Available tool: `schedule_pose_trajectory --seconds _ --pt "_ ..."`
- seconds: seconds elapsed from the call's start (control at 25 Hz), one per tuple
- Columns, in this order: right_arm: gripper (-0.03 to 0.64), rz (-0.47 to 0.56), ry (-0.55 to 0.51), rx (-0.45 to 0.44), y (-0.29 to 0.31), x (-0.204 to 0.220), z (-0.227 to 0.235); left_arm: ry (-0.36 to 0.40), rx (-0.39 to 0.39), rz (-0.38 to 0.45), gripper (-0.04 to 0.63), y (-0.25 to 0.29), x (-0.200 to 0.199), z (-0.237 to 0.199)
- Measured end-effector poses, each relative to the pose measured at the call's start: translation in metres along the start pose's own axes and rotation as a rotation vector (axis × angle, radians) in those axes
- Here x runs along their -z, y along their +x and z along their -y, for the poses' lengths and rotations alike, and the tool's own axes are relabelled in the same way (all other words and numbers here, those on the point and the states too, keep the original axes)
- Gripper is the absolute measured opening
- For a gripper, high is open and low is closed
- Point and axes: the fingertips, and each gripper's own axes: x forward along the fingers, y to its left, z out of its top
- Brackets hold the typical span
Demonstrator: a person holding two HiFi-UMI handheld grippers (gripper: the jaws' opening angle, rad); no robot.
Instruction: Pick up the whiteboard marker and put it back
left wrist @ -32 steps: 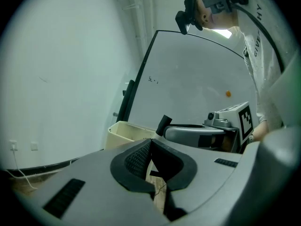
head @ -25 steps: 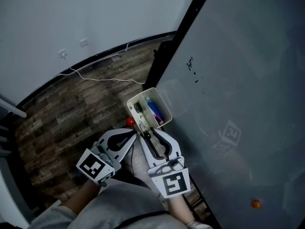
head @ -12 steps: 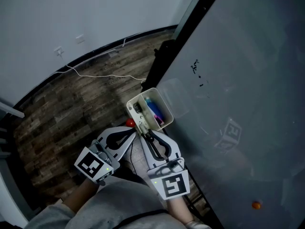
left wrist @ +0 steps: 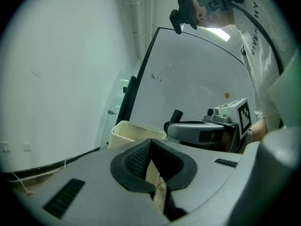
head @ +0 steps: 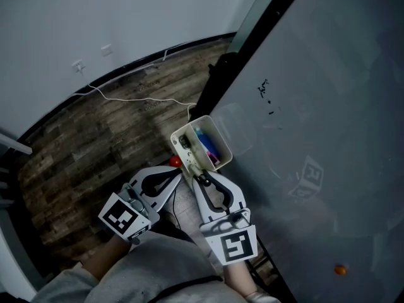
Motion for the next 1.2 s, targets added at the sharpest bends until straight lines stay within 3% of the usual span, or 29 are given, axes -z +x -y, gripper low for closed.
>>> schedule_pose_trajectory --seconds 1.2 --pt "0.08 0.108 0.068 -0.036 -0.006 -0.06 0.017 0.006 0.012 0.035 0.015 -0.001 -0.021 0.006"
